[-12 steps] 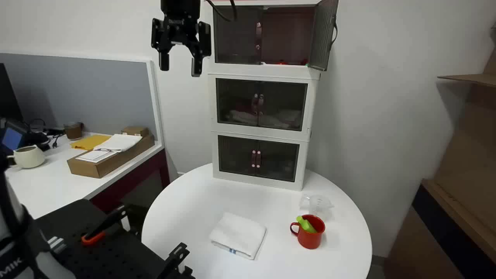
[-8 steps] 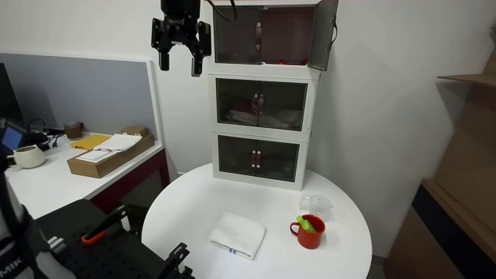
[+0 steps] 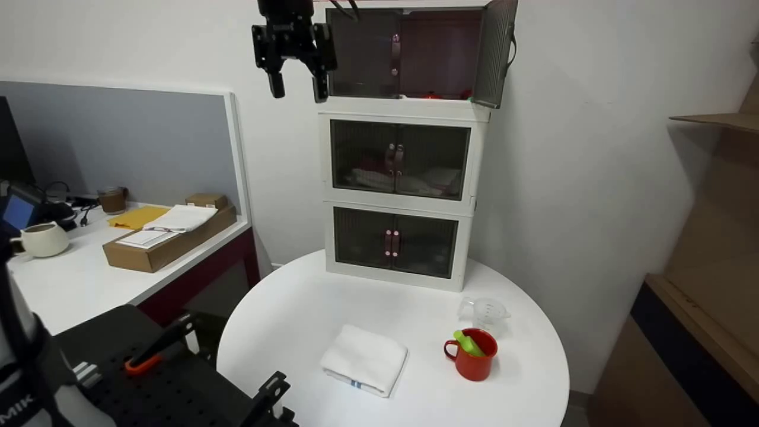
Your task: Open the top cabinet door on the left
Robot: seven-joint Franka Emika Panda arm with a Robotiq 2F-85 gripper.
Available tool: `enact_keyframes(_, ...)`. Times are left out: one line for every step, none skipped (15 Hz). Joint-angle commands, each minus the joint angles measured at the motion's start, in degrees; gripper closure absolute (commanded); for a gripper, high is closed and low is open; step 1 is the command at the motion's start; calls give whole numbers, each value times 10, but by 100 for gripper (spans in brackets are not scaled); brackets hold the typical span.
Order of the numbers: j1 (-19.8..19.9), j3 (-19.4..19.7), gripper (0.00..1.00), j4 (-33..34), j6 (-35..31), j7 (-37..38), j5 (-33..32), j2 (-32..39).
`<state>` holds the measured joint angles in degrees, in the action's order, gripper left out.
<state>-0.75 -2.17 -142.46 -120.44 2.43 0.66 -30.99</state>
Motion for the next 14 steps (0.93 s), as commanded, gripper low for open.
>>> enact_keyframes(15,-40,0,3,-137,68,-41,35)
enact_keyframes(23,-52,0,2,-182,87,-61,46)
enact_keyframes(32,-65,0,0,-225,109,-83,56)
enact_keyframes(45,-79,0,0,-266,133,-111,70)
enact_keyframes(62,-95,0,2,-305,162,-144,83)
enact_keyframes(84,-112,0,8,-344,194,-181,100)
enact_keyframes(110,-132,0,14,-378,231,-222,113)
enact_keyframes(143,-155,0,23,-410,272,-270,127)
enact_keyframes(184,-185,0,33,-439,316,-325,137)
enact_keyframes(238,-227,0,45,-460,344,-372,143)
enact_keyframes(279,-257,0,59,-469,369,-422,144)
enact_keyframes(325,-294,0,74,-473,395,-472,145)
enact_keyframes(371,-332,0,89,-475,428,-520,142)
enact_keyframes(418,-375,0,105,-473,464,-570,138)
